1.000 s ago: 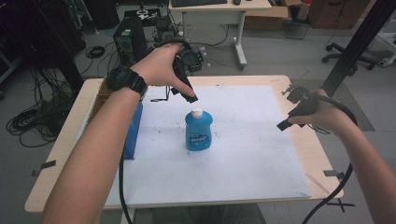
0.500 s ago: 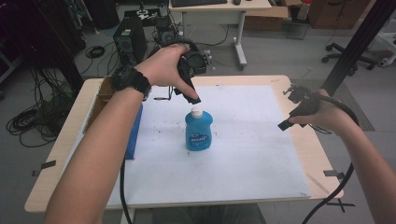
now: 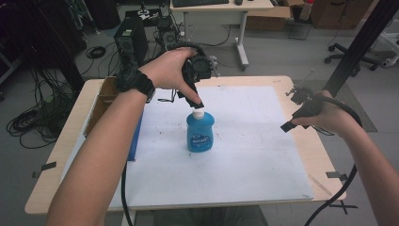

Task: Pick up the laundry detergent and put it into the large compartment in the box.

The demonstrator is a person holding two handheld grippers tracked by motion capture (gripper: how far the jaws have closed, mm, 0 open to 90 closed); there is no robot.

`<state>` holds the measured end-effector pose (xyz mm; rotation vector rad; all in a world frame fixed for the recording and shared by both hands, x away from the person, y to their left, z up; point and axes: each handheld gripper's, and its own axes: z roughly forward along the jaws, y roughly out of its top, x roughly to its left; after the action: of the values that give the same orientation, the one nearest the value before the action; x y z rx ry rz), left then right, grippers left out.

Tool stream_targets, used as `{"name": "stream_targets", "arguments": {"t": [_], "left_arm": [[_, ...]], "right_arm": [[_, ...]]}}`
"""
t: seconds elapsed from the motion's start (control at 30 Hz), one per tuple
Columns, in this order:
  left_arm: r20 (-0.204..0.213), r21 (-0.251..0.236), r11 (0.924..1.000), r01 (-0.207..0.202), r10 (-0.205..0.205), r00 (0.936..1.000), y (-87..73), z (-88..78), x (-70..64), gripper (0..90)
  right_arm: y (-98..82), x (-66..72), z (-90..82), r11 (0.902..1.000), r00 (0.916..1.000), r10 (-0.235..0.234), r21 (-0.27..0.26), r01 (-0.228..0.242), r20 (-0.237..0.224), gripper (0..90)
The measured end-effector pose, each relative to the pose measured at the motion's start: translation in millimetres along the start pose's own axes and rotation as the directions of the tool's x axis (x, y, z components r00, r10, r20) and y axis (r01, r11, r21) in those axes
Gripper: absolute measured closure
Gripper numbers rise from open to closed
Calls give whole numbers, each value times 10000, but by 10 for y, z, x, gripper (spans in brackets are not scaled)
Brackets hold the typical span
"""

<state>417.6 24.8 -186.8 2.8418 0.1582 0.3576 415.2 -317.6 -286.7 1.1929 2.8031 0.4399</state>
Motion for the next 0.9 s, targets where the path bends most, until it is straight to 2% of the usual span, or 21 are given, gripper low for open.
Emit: {"name": "stream_targets", "arguments": {"t": [0.13, 0.9], "left_arm": [[217, 182, 9997, -188, 185, 9996, 35, 22, -23, 125], [741, 1021, 9939, -423, 348, 9966, 116, 180, -78, 126]], "right_arm": [[2, 5, 1, 10000, 10000, -10, 20, 10, 12, 218], [-22, -19, 24, 10000, 10000, 36, 71, -37, 33, 215]]}}
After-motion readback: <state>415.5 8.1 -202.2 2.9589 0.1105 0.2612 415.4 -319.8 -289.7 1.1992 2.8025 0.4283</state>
